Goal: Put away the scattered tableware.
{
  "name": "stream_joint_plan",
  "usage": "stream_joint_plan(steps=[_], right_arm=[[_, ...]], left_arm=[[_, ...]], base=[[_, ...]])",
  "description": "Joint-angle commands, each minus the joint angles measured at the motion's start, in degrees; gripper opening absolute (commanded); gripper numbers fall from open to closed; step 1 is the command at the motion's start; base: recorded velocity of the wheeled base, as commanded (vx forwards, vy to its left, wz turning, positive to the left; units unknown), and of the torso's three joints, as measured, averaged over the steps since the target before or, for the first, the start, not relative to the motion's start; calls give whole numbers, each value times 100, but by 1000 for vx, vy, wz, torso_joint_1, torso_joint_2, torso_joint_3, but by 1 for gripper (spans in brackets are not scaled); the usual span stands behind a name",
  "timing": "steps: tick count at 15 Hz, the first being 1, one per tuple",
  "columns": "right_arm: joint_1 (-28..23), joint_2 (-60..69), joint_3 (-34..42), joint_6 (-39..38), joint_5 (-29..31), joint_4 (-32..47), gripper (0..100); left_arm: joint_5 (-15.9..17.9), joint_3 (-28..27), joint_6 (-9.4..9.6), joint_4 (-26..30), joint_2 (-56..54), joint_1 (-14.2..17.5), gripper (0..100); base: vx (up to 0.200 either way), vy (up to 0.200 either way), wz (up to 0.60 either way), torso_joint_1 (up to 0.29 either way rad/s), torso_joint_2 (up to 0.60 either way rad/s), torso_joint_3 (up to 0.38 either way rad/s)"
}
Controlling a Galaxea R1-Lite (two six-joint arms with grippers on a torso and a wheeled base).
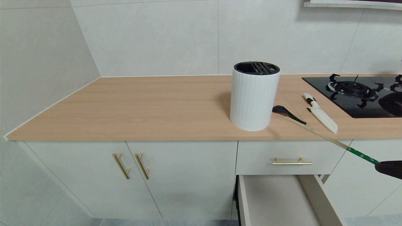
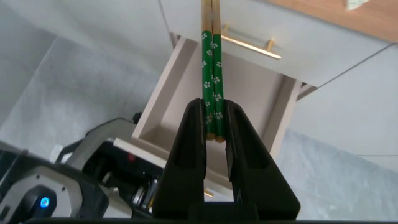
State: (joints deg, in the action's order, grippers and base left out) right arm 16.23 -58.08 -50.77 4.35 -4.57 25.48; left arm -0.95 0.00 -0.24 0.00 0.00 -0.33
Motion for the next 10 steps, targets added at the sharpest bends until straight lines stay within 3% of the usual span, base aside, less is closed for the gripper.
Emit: stream_joint_plan(steps=[1,4,10], right_arm=[[65,-2,50,39,0,-8,0],[65,-11,120,162,-9,-43,0],[100,-107,173,171,-35,-52,0]], left_arm=[[-2,0,-2,0,9,-2,100],[-2,0,-2,0,9,-2,100],[-2,0,-2,0,9,-2,100]], base=[[0,0,0,0,0,0],[0,0,0,-28,68,41],[0,0,0,-176,433,254]])
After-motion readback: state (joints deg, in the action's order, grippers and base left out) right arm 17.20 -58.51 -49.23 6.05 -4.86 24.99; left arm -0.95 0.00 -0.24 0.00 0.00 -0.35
